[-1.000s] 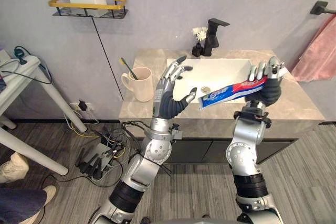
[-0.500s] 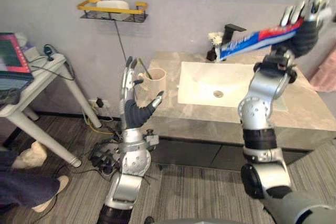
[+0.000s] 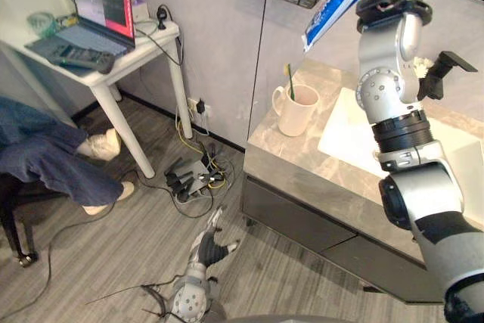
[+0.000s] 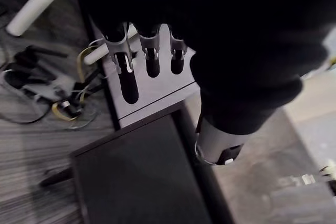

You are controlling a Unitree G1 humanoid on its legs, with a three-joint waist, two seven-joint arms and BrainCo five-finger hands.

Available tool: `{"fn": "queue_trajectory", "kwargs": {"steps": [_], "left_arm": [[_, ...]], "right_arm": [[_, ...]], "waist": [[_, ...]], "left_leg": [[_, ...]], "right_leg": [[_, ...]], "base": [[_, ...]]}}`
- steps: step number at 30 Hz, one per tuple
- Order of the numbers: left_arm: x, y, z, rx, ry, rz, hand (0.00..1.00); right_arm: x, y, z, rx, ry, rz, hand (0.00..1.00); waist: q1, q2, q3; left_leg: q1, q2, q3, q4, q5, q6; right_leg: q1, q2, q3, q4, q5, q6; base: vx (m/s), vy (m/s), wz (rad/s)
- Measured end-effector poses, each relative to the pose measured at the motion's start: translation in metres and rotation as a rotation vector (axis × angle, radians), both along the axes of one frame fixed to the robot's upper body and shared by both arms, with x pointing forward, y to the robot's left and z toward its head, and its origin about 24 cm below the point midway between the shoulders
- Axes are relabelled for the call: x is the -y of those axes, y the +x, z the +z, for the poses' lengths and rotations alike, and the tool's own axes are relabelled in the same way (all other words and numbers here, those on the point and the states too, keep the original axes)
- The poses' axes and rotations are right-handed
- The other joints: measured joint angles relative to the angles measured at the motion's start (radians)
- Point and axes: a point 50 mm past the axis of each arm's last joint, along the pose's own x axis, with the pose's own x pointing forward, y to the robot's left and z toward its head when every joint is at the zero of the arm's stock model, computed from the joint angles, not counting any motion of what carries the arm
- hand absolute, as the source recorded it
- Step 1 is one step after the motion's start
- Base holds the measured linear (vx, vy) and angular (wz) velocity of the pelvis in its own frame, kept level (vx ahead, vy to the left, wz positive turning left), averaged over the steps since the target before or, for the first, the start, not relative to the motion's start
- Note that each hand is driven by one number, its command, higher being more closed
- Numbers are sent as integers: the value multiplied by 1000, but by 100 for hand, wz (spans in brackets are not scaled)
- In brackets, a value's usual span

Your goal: Organize washtable

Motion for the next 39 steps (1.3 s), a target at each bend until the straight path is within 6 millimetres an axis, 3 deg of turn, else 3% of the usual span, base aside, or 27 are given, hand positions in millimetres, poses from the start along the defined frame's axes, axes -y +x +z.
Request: {"fn": "queue_trajectory", "kwargs": {"steps": [5,8,15,24,29,33,39], "left_arm": [[2,2,0,-7,-6,-24,0],[2,2,0,-11,-4,-24,0],[3,16,3,21,0,-35,0],[-4,6,-22,-100,41,-21,0],[-4,8,-25,-111,42,-7,0],[-6,10,-24,-106,32,20,0],[-5,11,-24,-112,25,31,0]], "right_arm": [[2,3,3,-6,-94,-67,100],[-1,0,13,25,-108,-73,100],[-1,-1,13,29,-120,-108,100],[5,-13,22,100,-98,-140,100],[15,-24,13,143,-95,-169,100],[17,-31,18,178,-78,-172,100],[17,-27,6,143,-78,-167,100]], "waist": [[17,-8,20],[16,-16,38],[13,-38,64],[-10,-43,104],[-12,-42,106],[-12,-33,124],[-10,-32,128]], "left_leg": [[-8,4,-16,0,0,0],[-13,4,-14,1,0,0],[-15,5,1,1,0,0],[-38,7,31,8,1,3],[-49,1,30,7,1,5],[-57,3,34,7,1,5],[-68,3,37,7,2,6]], "right_leg": [[-2,4,-15,10,-12,1],[-8,4,-13,10,-12,0],[-23,1,3,16,-12,0],[-78,-6,38,50,-13,-1],[-92,-14,38,61,-18,2],[-108,-14,44,68,-19,0],[-124,-16,47,74,-20,-1]], "base": [[7,-23,9],[5,-4,-1],[2,-9,-7],[-15,-3,-10],[0,0,0],[-4,-8,-4],[0,-2,-1]]}}
